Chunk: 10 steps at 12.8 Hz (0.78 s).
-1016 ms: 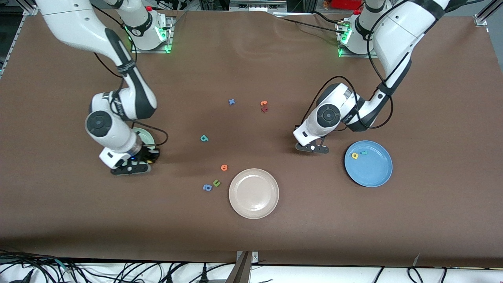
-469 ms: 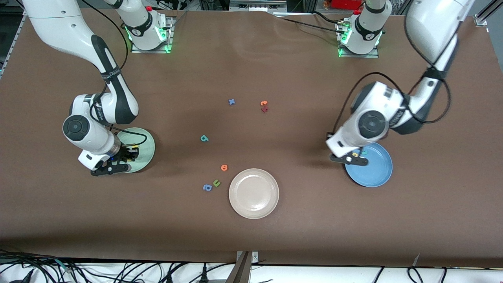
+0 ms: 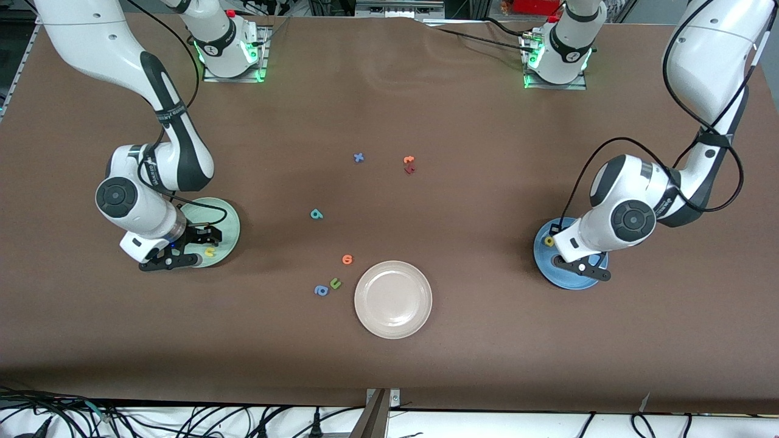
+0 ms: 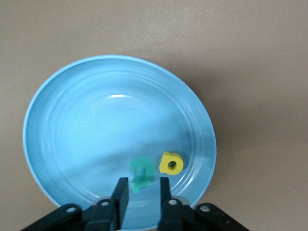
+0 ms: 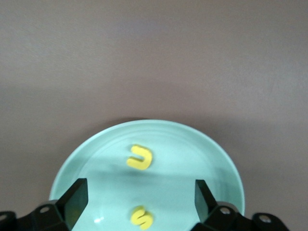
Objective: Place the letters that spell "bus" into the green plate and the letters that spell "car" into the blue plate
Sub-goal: 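Place the teal 'c' on the blue plate while the right gripper places 'n' on green, then return the left arm to rest while the right gripper reaches the teal 'b'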
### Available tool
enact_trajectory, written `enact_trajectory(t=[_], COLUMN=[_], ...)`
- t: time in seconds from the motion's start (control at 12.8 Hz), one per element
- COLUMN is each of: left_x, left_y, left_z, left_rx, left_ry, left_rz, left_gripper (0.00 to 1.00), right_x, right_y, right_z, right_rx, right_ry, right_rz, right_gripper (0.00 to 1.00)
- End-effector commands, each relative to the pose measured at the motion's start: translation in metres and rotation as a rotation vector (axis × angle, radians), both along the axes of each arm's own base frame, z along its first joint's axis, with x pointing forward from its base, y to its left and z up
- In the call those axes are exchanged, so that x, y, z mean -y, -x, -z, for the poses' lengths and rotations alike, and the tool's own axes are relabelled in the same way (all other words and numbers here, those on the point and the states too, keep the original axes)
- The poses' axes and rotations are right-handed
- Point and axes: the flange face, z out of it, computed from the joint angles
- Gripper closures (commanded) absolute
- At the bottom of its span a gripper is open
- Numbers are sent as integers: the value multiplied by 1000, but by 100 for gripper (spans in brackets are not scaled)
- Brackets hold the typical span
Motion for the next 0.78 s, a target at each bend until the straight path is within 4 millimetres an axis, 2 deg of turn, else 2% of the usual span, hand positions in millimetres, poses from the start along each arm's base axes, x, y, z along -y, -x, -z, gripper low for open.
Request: enact_trajectory(t=[0.0,0.16,0.23,0.47,0.7], left_x=[6,17,29,28,23], left_y=[-8,-10,-9,-14,-4], left_z=[-12,-36,-61,-122,-206], left_rx=[23,13,-6,-122,-107], left_ry=[-7,-4,1,64,33], left_rz=[38,34,22,-77,-103], left_gripper=[0,0,0,0,0], right_x=[-59,-111,-134,-193,-237], right_y=[17,29,35,54,72], right_z=[-26,-28,-29,-24,5], right_rx=[4,13,17,40,56], right_ry=[-30,-57,-68,-84,-102], right_rz=[120,207,246,337,371], right_gripper=[1,1,1,0,0])
